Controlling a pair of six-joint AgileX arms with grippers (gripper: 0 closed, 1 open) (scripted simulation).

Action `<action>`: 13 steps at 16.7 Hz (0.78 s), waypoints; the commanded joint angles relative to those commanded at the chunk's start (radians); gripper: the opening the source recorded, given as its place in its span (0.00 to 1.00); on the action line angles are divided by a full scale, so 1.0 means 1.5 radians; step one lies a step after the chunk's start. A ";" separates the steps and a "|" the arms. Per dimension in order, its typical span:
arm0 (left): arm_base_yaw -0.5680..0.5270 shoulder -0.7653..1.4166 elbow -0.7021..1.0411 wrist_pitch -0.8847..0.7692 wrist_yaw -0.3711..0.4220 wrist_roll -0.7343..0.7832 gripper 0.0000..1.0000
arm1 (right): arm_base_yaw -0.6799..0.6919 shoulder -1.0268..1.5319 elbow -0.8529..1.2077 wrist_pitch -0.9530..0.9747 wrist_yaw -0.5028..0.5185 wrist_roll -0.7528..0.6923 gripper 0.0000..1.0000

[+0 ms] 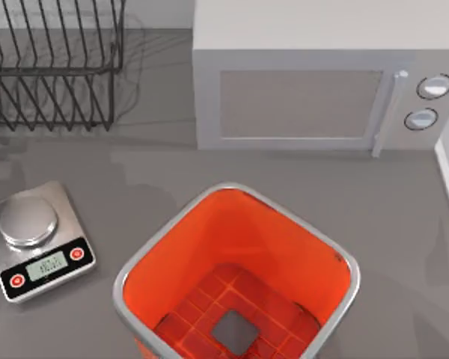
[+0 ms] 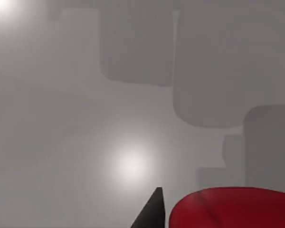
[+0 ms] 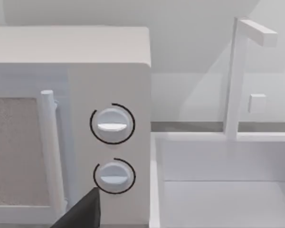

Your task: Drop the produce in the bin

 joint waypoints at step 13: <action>0.016 -0.051 0.052 -0.223 -0.008 0.029 0.00 | 0.000 0.000 0.000 0.000 0.000 0.000 1.00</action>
